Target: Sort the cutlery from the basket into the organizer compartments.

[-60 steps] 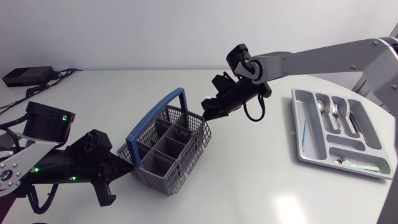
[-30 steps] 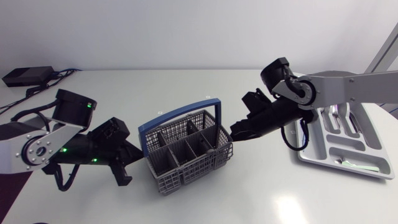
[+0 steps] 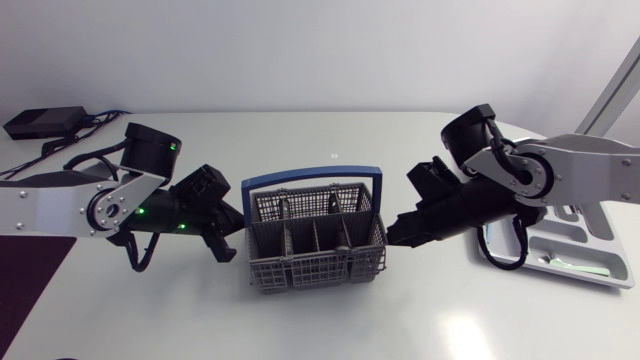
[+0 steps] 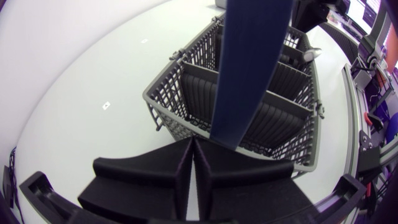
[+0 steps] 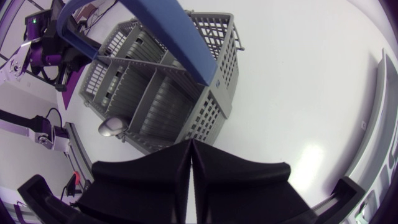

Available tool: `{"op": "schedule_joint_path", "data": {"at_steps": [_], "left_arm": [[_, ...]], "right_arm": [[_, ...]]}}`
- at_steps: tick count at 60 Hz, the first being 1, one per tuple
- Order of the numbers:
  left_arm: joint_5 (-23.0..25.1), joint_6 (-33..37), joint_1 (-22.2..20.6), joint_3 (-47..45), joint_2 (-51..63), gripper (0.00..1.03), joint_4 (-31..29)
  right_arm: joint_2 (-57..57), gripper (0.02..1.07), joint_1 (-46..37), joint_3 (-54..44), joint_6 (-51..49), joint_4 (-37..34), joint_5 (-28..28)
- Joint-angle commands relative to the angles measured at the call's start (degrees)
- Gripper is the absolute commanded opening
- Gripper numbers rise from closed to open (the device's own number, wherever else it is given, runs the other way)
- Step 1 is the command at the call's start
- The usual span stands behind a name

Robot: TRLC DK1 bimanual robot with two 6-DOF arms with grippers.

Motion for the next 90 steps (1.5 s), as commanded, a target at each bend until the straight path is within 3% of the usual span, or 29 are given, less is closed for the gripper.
{"op": "schedule_joint_path", "data": {"at_steps": [1,10,29,33,44,48,60,67,90], "left_arm": [[2.3,-1.6,-0.1,3.4,1.7,0.05,3.0],[2.3,-2.4,1.9,3.4,1.4,0.05,4.4],[2.3,-1.8,5.9,-6.4,-15.7,0.05,1.0],[2.3,-1.7,5.8,-7.6,-20.9,0.05,-2.1],[1.8,-1.8,3.3,-9.1,-34.5,0.05,-11.9],[1.4,-1.9,2.4,-9.3,-37.1,0.05,-14.1],[-2.4,-2.4,-1.8,-12.0,-40.9,0.05,-15.3],[-2.9,-2.4,-2.2,-12.5,-41.5,0.05,-15.5],[-2.9,-1.2,-3.4,-15.1,-44.6,0.05,-16.1]], "right_arm": [[-0.5,0.08,3.3,0.2,0.4,4.8,-0.1],[0.5,0.08,5.4,-0.1,-0.5,9.2,9.7],[-11.4,0.09,3.8,-6.9,-6.6,9.6,15.9],[-14.9,0.18,3.5,-7.9,-8.2,9.4,16.5],[-22.2,0.61,5.5,-9.4,-14.1,6.4,16.7],[-23.0,0.7,7.5,-9.3,-15.2,5.9,17.7],[-22.5,0.71,13.0,-8.2,-23.0,4.1,19.4],[-21.1,0.71,16.0,-8.9,-29.7,5.3,21.0],[-18.5,0.71,22.1,-10.9,-38.8,13.1,24.9]]}}
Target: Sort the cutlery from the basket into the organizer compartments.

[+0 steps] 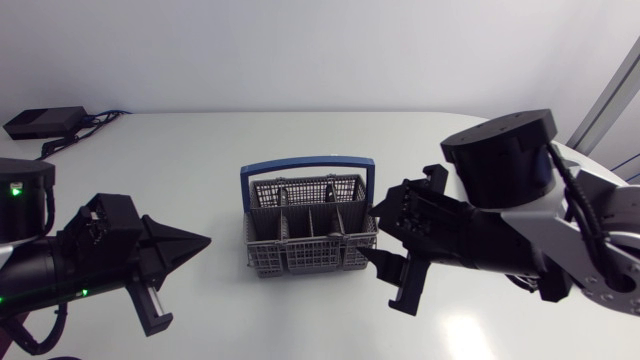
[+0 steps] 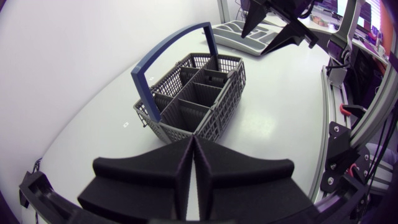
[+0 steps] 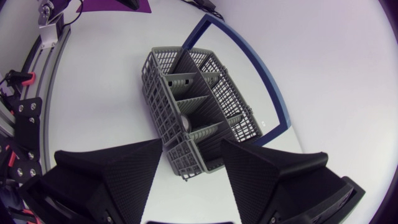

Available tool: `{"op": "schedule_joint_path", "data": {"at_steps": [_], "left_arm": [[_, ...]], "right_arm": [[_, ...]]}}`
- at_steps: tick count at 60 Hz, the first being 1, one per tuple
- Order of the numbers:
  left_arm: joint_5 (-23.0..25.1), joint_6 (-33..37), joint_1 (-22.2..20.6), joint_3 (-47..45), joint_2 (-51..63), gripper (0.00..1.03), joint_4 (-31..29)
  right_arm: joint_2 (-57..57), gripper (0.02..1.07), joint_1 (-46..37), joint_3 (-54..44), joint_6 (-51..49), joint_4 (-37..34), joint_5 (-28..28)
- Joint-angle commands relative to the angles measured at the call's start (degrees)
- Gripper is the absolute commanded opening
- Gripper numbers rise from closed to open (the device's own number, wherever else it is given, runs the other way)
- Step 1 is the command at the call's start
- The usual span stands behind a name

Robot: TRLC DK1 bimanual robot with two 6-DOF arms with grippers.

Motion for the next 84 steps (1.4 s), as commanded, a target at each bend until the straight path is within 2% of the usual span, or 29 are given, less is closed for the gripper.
{"op": "schedule_joint_path", "data": {"at_steps": [1,24,49,60,84], "left_arm": [[-0.2,0.4,-0.2,-1.9,-1.4,0.05,-0.6],[-0.2,4.1,0.3,-4.2,-7.0,0.05,-2.5],[-0.2,4.9,-0.9,-5.1,-9.0,0.06,-2.6],[-0.2,4.9,-1.9,-5.2,-9.5,0.06,-2.6],[-0.2,6.0,-2.7,-7.7,-9.7,0.06,-1.9]], "right_arm": [[2.5,0.71,0.6,-1.4,-4.0,1.8,1.1],[10.3,0.71,4.1,-1.2,-11.3,8.3,8.9],[12.6,0.71,8.6,-0.5,-13.9,10.6,15.8],[13.0,0.52,8.8,-0.5,-14.3,11.3,16.9],[13.8,0.5,10.7,0.8,-14.4,11.9,18.7]]}}
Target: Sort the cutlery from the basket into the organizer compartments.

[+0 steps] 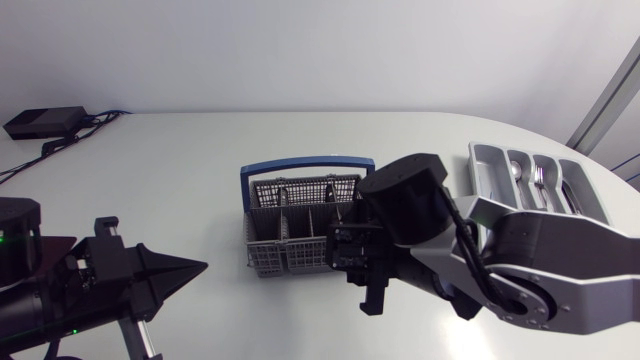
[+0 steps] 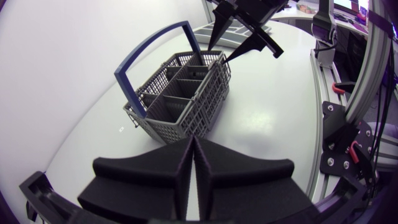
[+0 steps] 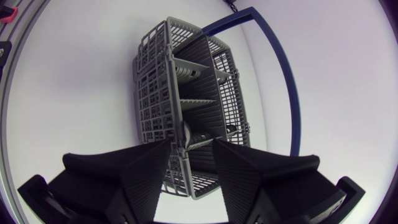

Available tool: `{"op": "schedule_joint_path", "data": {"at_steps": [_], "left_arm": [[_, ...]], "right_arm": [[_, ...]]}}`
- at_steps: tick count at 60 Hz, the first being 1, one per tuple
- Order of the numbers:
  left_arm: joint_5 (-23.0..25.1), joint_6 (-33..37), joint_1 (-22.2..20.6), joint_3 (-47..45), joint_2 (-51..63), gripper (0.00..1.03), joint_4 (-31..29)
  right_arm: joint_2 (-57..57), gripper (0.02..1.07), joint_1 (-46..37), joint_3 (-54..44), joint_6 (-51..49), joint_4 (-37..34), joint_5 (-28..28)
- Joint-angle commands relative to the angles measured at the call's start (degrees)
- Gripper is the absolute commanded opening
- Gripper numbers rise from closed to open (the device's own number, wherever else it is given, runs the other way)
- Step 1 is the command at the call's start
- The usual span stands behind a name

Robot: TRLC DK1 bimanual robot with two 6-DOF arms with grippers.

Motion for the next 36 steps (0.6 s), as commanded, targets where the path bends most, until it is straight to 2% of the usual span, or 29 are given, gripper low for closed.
{"op": "schedule_joint_path", "data": {"at_steps": [1,10,22,36], "left_arm": [[-0.2,1.6,-0.3,-2.2,-0.3,0.06,0.6],[0.0,1.6,-2.3,-2.4,1.4,0.06,2.5],[0.0,2.4,-8.3,1.1,8.8,0.06,5.2],[-0.2,2.5,-13.5,8.7,23.2,0.07,11.9]], "right_arm": [[1.4,0.5,0.9,0.9,-1.2,0.9,1.1],[0.6,0.5,1.1,1.2,-1.0,0.9,1.7],[-3.4,0.5,1.3,-1.1,0.9,0.9,1.9],[-10.3,0.5,0.4,-7.3,3.4,1.2,1.9]]}}
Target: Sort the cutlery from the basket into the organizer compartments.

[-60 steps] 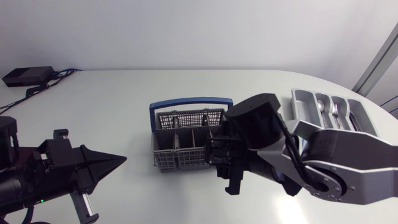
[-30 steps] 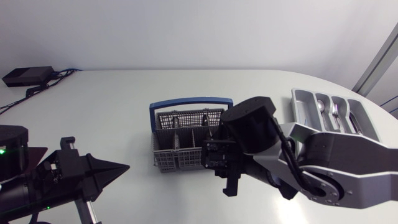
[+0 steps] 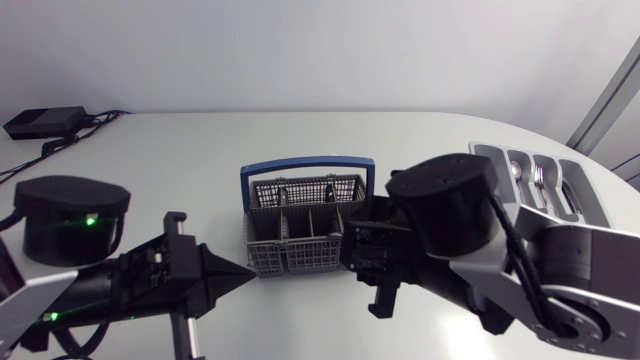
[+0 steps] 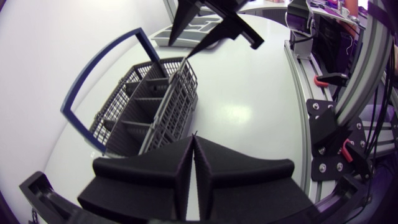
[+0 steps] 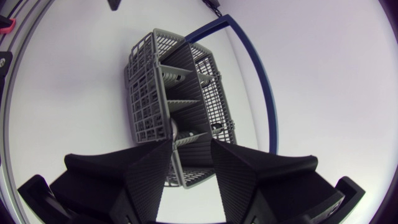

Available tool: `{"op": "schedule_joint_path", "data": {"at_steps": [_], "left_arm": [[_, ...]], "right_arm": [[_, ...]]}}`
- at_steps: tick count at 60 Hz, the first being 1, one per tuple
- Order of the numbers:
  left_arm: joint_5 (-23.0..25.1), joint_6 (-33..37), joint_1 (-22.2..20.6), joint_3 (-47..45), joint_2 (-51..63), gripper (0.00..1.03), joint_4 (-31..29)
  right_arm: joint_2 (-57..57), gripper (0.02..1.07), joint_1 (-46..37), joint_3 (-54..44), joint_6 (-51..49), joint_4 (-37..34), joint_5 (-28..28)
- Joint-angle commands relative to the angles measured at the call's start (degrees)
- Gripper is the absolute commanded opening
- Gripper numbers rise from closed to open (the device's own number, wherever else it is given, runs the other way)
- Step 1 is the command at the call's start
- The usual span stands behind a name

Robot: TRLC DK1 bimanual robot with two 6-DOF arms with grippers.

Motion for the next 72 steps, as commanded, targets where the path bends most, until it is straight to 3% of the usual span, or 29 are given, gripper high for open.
{"op": "schedule_joint_path", "data": {"at_steps": [1,7,15,22,32,52,72], "left_arm": [[-0.3,1.6,-1.6,5.1,6.0,0.08,2.7],[-3.3,1.6,-4.1,8.9,13.0,0.17,7.0],[-8.0,1.6,-8.0,13.1,21.3,0.2,10.0],[-12.0,2.3,-10.8,17.4,28.1,0.29,10.7],[-17.0,3.5,-13.5,21.7,33.8,0.29,9.9],[-22.5,4.5,-16.8,28.0,38.6,0.28,6.8],[-24.1,4.5,-17.3,29.7,39.3,0.28,3.2]], "right_arm": [[-3.2,0.5,-0.4,-3.8,1.3,0.2,0.5],[-7.7,0.5,-2.3,-6.2,1.8,-0.7,-0.1],[-13.6,0.5,-5.4,-9.4,2.0,-1.5,-1.3],[-17.6,0.61,-9.4,-12.6,2.0,-1.7,-2.3],[-24.8,0.62,-9.8,-16.4,3.5,-4.0,-2.4],[-37.9,0.62,-9.7,-19.8,5.4,-11.7,-3.2],[-43.2,0.62,-9.8,-20.8,5.2,-16.1,-3.6]]}}
